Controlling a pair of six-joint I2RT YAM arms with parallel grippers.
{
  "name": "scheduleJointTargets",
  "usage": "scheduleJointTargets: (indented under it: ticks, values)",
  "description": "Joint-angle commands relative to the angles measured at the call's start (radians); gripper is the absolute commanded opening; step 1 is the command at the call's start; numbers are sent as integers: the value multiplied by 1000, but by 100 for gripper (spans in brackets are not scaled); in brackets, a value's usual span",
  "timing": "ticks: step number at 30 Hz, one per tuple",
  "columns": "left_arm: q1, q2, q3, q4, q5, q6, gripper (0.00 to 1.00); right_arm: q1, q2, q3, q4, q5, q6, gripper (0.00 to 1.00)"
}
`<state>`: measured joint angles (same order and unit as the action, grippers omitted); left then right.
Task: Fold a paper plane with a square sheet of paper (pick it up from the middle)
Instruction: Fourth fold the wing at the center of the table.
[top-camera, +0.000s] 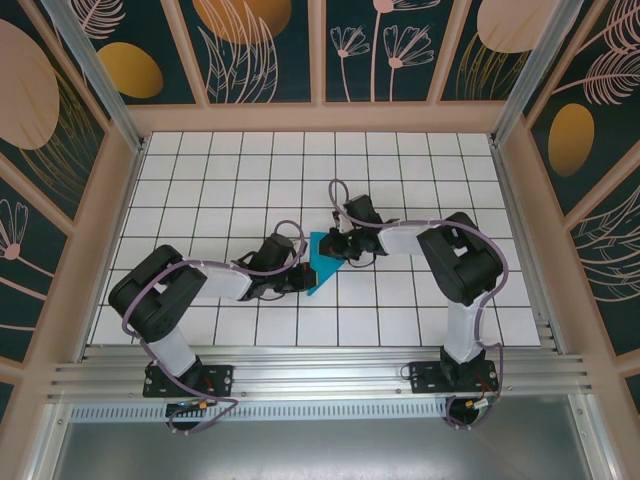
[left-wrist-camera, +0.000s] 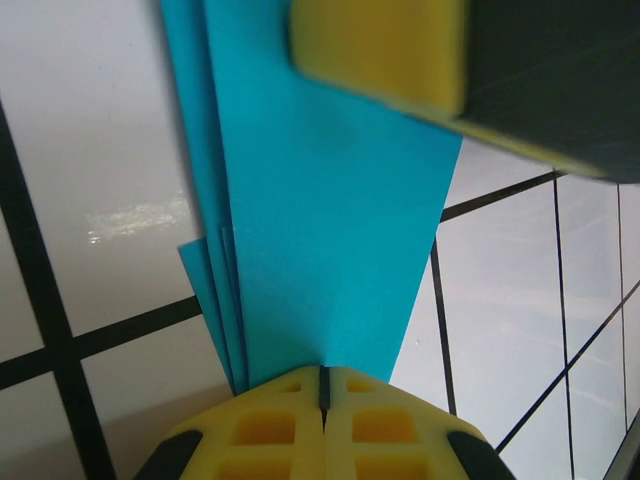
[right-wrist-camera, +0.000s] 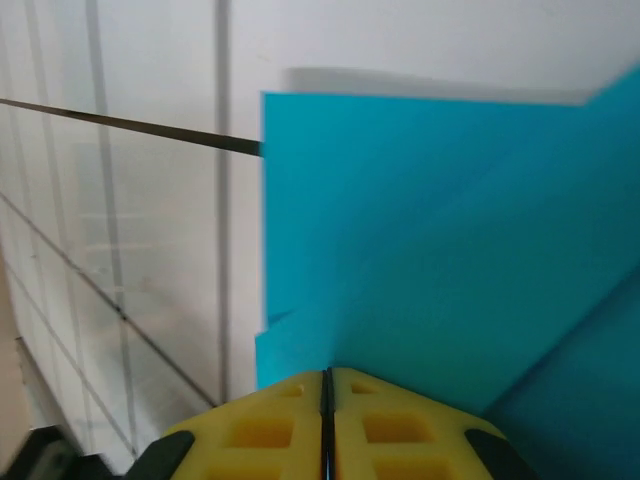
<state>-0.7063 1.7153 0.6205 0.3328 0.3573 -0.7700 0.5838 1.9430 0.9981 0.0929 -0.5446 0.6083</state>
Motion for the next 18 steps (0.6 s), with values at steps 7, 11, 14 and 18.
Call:
scheduleJointTargets:
  ticks: [7,11,14,18]
  values:
    - [-1,-19,49,-273,-92,-14,4,5,26,-98,52,55,-9,9]
    - [4,-78,112,-282,-87,-45,10,6,20,-111,61,59,-22,9]
    - [16,-86,157,-271,-71,-67,11,4,26,-112,65,59,-24,9]
    - [27,-51,201,-238,-60,-97,12,4,37,-113,70,63,-23,9]
